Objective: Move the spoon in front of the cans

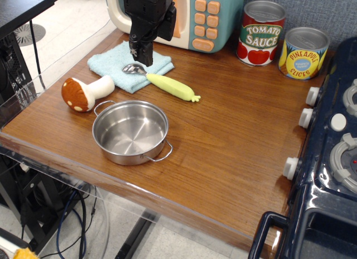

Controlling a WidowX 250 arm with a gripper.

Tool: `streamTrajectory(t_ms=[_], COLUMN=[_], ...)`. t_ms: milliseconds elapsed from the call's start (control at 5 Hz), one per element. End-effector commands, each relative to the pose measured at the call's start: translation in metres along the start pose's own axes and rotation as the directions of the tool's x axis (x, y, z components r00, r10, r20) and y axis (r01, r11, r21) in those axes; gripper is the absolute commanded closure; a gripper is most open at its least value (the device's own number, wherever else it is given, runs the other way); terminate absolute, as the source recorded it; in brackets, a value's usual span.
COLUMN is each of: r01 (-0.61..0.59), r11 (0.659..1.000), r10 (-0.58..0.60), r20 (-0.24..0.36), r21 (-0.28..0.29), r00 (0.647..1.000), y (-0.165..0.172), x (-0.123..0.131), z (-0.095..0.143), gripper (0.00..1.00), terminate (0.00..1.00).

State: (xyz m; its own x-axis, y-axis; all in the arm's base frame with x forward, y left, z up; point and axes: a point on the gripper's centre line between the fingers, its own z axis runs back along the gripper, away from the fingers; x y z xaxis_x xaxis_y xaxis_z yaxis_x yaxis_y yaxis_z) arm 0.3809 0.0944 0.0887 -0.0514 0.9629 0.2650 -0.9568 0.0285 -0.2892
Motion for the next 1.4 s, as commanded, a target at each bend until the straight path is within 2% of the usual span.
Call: streamTrajectory(t_ms=[0,200,400,600,1000,1200], r01=[0.000,0.001,0.017,0.058,0.118,0.127], r11=[1.000,0.999,0.999,0.996,0.985,0.985], r10=[0.000,-0.002,-0.019,-0.061,-0.116,-0.124], r20=[0.000,0.017,0.046,0.047,-0.024,-0.030], r21=[0.000,0.036,0.037,0.061,0.122,0.117], r00=[1.000,1.000,0.999,0.997,0.993,0.992], y=[0.000,0.002,0.002,0.002,-0.001,-0.001], x=[0.000,-0.011,-0.026,-0.039,-0.043,-0.044], z=[0.000,-0.014,-0.023,-0.034,-0.047,-0.044], gripper=[0.00,0.00,0.00,0.00,0.00,1.00], terminate=[0.00,0.00,0.00,0.00,0.00,0.00])
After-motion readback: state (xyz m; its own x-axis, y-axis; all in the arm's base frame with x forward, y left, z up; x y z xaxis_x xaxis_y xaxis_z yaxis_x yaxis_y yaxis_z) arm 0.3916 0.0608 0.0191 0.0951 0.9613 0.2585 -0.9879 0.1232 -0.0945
